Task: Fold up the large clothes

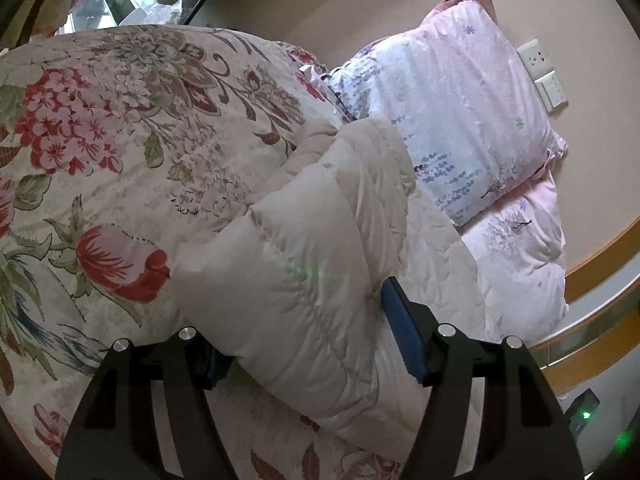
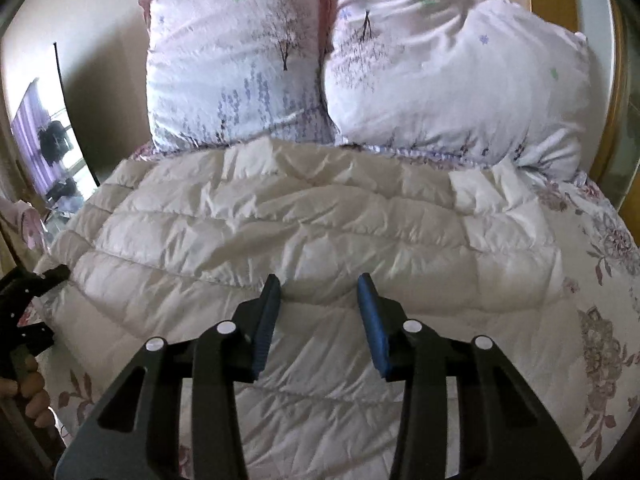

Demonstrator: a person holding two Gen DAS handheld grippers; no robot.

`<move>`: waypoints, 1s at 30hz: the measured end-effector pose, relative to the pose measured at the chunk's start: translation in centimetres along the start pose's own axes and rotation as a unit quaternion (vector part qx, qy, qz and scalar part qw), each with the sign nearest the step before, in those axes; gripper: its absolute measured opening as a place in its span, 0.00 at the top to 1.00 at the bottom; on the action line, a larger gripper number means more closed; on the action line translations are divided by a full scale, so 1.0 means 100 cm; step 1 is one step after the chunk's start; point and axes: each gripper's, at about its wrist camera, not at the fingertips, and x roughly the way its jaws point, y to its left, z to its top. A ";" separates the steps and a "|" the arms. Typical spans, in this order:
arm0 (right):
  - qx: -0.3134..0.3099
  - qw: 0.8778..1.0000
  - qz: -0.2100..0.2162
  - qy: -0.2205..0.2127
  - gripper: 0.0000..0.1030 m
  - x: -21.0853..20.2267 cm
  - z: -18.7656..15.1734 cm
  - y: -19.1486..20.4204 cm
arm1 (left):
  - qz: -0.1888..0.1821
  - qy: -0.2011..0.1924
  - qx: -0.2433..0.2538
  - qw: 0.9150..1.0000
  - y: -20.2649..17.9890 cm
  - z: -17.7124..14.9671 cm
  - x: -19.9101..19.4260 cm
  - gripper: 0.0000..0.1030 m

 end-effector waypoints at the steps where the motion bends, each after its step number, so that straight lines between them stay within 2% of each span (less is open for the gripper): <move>1: 0.000 1.000 -0.002 0.002 0.61 0.003 -0.001 0.000 | 0.001 -0.002 -0.001 1.000 0.000 0.000 0.000 0.35; 7: -0.016 1.000 -0.007 -0.004 0.60 0.009 -0.003 0.008 | 0.009 -0.019 -0.006 1.000 -0.002 -0.001 0.001 0.35; 11: -0.044 0.998 -0.021 0.033 0.59 0.032 -0.011 0.018 | 0.011 -0.027 -0.005 1.000 -0.002 -0.002 0.003 0.36; 13: -0.054 0.997 -0.028 0.044 0.59 0.038 -0.013 0.021 | 0.002 -0.021 -0.007 1.000 -0.003 -0.002 0.006 0.42; 17: -0.057 0.997 -0.031 0.052 0.58 0.043 -0.013 0.022 | -0.007 -0.017 0.000 1.000 -0.006 -0.002 0.007 0.46; 22: -0.053 0.996 -0.047 0.062 0.52 0.046 -0.013 0.022 | -0.017 -0.023 0.034 0.999 -0.022 0.002 0.002 0.61; 30: -0.054 0.996 -0.047 0.062 0.51 0.050 -0.016 0.021 | -0.060 -0.047 0.094 0.993 -0.062 0.002 -0.011 0.71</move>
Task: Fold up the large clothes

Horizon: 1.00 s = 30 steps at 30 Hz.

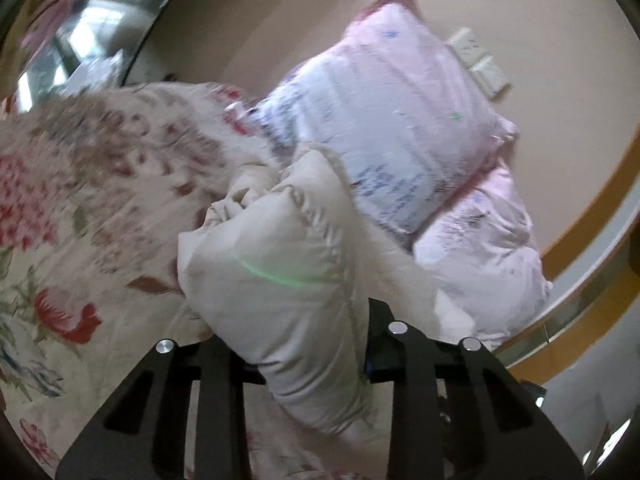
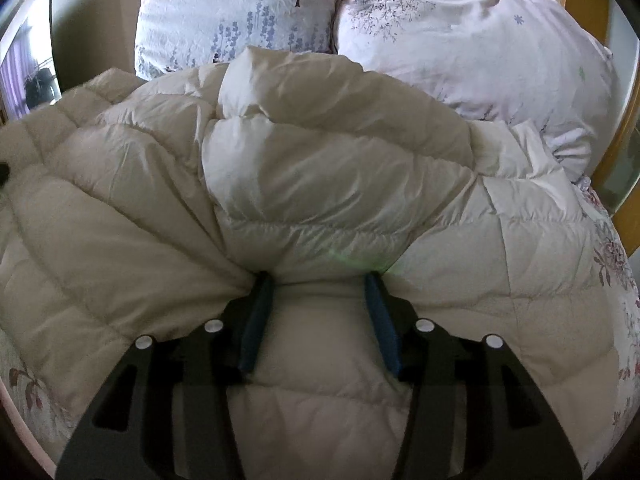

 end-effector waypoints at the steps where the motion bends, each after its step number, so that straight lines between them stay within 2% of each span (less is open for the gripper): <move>1: 0.000 1.000 0.000 -0.001 0.51 0.000 -0.001 0.000 | -0.008 -0.003 0.008 1.000 -0.006 0.000 -0.001 0.72; 6: 0.003 1.000 0.004 -0.002 0.51 0.001 -0.002 0.000 | -0.062 -0.012 0.057 0.996 -0.044 -0.005 -0.009 0.73; 11: 0.008 1.000 0.011 -0.001 0.51 0.001 -0.003 -0.002 | -0.129 -0.016 0.111 0.985 -0.084 -0.016 -0.018 0.73; 16: 0.005 1.000 0.011 0.001 0.51 0.003 -0.002 -0.002 | -0.213 -0.001 0.159 0.964 -0.126 -0.032 -0.024 0.74; 21: 0.000 1.000 0.011 0.001 0.51 0.004 -0.001 -0.001 | -0.269 0.038 0.203 0.941 -0.161 -0.056 -0.020 0.74; 24: 0.002 1.000 0.018 0.001 0.51 0.004 0.000 -0.004 | -0.275 0.066 0.229 0.931 -0.179 -0.070 -0.010 0.74; 27: 0.000 0.999 0.044 0.001 0.49 0.002 0.001 -0.013 | -0.271 0.082 0.232 0.930 -0.185 -0.075 -0.001 0.74; 30: 0.012 0.997 0.076 -0.004 0.42 -0.007 -0.004 -0.029 | -0.266 0.088 0.234 0.931 -0.188 -0.077 0.007 0.74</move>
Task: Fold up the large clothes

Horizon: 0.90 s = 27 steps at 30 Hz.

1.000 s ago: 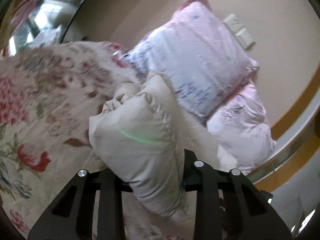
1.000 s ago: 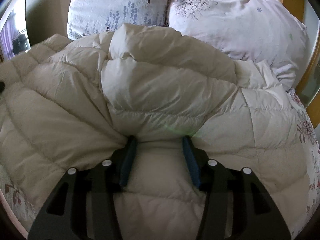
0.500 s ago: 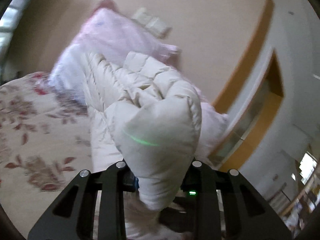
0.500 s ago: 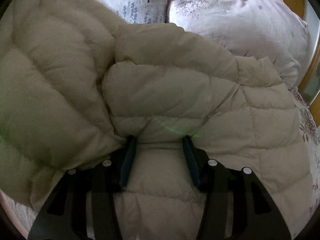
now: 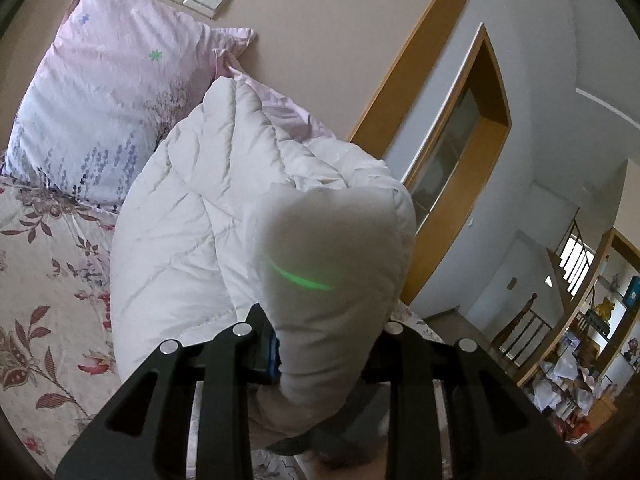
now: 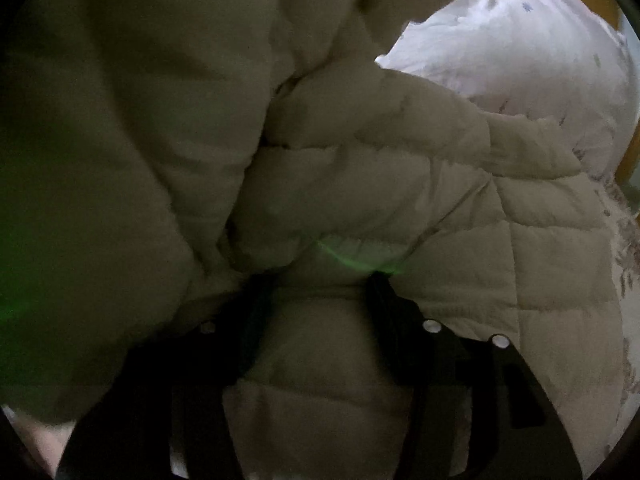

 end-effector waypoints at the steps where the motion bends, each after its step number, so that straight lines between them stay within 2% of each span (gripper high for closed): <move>1: 0.008 1.000 0.016 -0.006 0.38 -0.008 -0.003 -0.009 | 0.001 0.002 -0.001 1.000 0.000 -0.001 0.001 0.74; 3: 0.021 0.999 0.032 -0.020 0.36 -0.025 -0.011 -0.025 | 0.003 0.010 -0.004 1.000 0.000 -0.003 0.004 0.74; 5: 0.039 0.998 0.031 -0.041 0.36 -0.045 -0.018 -0.044 | 0.005 0.016 -0.005 1.000 -0.001 -0.005 0.007 0.74; 8: 0.086 0.994 -0.001 -0.074 0.36 -0.072 -0.030 -0.081 | 0.004 0.023 -0.003 1.000 -0.002 -0.006 0.010 0.74; 10: 0.141 0.985 -0.037 -0.090 0.36 -0.087 -0.039 -0.117 | 0.005 0.025 0.001 1.000 -0.006 -0.008 0.011 0.74; 13: 0.217 0.971 -0.058 -0.077 0.37 -0.089 -0.051 -0.162 | 0.004 0.031 0.006 0.999 -0.010 -0.010 0.014 0.74; 15: 0.244 0.967 -0.042 -0.060 0.42 -0.079 -0.054 -0.180 | 0.001 0.035 0.014 0.999 -0.015 -0.013 0.017 0.74; 17: 0.253 0.966 -0.007 -0.048 0.73 -0.066 -0.057 -0.181 | -0.002 0.044 0.026 0.999 -0.022 -0.016 0.024 0.74; 18: 0.255 0.966 0.018 -0.044 0.75 -0.059 -0.057 -0.181 | -0.005 0.048 0.030 0.998 -0.025 -0.017 0.026 0.74; 20: 0.252 0.966 0.024 -0.045 0.83 -0.054 -0.052 -0.180 | -0.010 0.064 0.039 0.997 -0.031 -0.022 0.036 0.74; 22: 0.251 0.966 0.038 -0.048 0.87 -0.051 -0.048 -0.178 | -0.015 0.077 0.048 0.996 -0.036 -0.028 0.043 0.74; 27: 0.249 0.965 0.072 -0.043 0.89 -0.037 -0.036 -0.175 | -0.021 0.116 0.069 0.991 -0.046 -0.045 0.062 0.74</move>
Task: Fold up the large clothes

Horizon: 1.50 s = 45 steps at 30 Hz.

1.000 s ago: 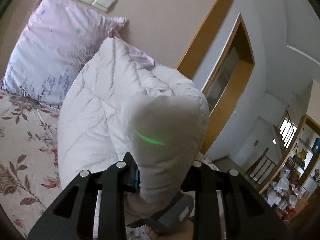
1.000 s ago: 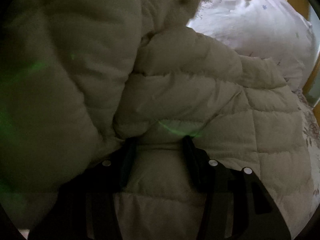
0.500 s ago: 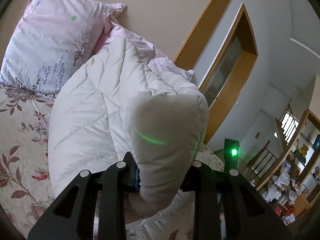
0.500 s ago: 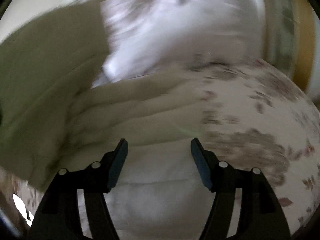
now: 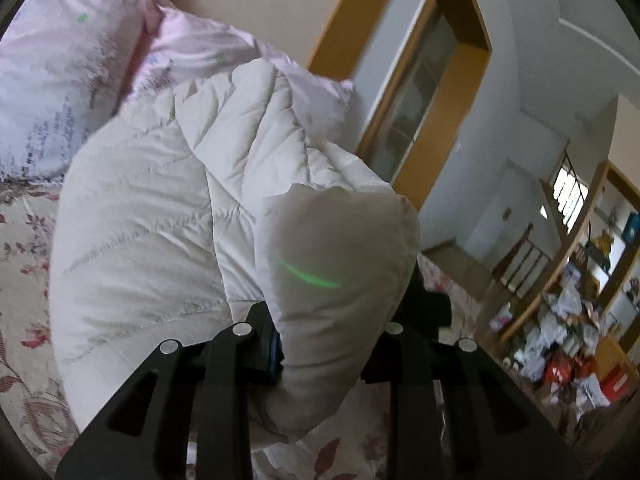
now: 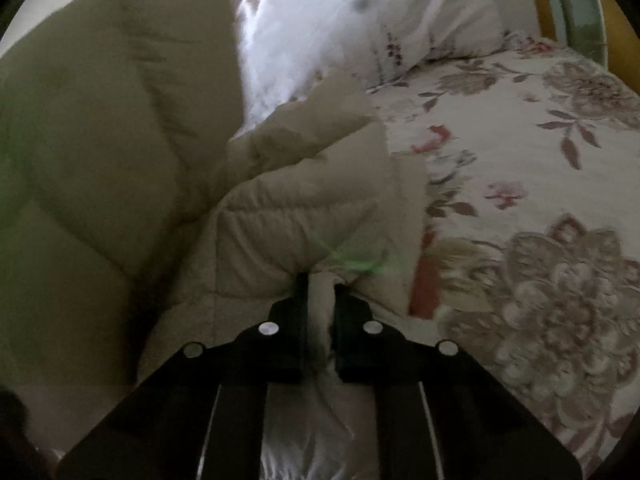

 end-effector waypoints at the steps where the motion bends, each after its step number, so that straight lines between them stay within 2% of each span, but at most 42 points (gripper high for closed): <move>1: -0.001 1.000 0.007 0.004 0.89 0.004 0.001 0.001 | -0.001 0.011 0.003 1.000 -0.002 -0.003 0.006 0.74; 7: 0.006 1.000 0.002 0.000 0.85 -0.001 0.002 -0.007 | 0.008 0.055 0.012 0.998 -0.006 -0.018 0.034 0.73; 9: 0.011 1.000 -0.011 -0.007 0.79 -0.009 0.003 -0.013 | 0.011 0.065 0.008 0.998 -0.005 -0.022 0.040 0.73; 11: 0.020 0.999 -0.030 -0.019 0.60 -0.017 0.002 -0.023 | 0.017 0.075 0.009 0.997 -0.006 -0.025 0.045 0.72; 12: 0.029 0.998 -0.050 -0.029 0.56 -0.024 0.003 -0.030 | 0.018 0.076 0.010 0.997 -0.006 -0.028 0.050 0.71; 14: 0.050 0.996 -0.055 -0.042 0.54 -0.033 0.006 -0.044 | 0.024 0.085 0.016 0.996 -0.009 -0.032 0.054 0.70; 16: 0.075 0.995 -0.041 -0.057 0.54 -0.041 0.015 -0.058 | 0.035 0.095 0.032 0.994 -0.013 -0.037 0.059 0.68; 17: 0.080 0.994 -0.033 -0.063 0.50 -0.044 0.015 -0.061 | 0.041 0.098 0.040 0.994 -0.015 -0.039 0.061 0.68; 20: 0.093 0.992 0.021 -0.081 0.37 -0.058 0.027 -0.064 | 0.052 0.103 0.057 0.992 -0.020 -0.043 0.065 0.64; 24: 0.081 0.990 0.087 -0.071 0.32 -0.063 0.037 -0.055 | 0.065 0.106 0.075 0.989 -0.024 -0.048 0.069 0.58; 29: 0.070 0.991 0.097 -0.064 0.32 -0.063 0.049 -0.049 | 0.086 0.109 0.112 0.984 -0.034 -0.055 0.072 0.48; 34: 0.062 0.989 0.112 -0.078 0.32 -0.073 0.058 -0.045 | 0.100 0.117 0.145 0.978 -0.048 -0.062 0.076 0.40; 40: 0.028 0.991 0.122 -0.055 0.28 -0.070 0.057 -0.026 | 0.107 0.124 0.149 0.975 -0.050 -0.061 0.083 0.38; 42: 0.033 0.989 0.128 -0.060 0.27 -0.074 0.056 -0.026 | 0.108 0.127 0.146 0.975 -0.046 -0.056 0.086 0.38; 45: 0.045 0.987 0.139 -0.069 0.21 -0.082 0.054 -0.033 | 0.110 0.129 0.140 0.976 -0.049 -0.053 0.090 0.38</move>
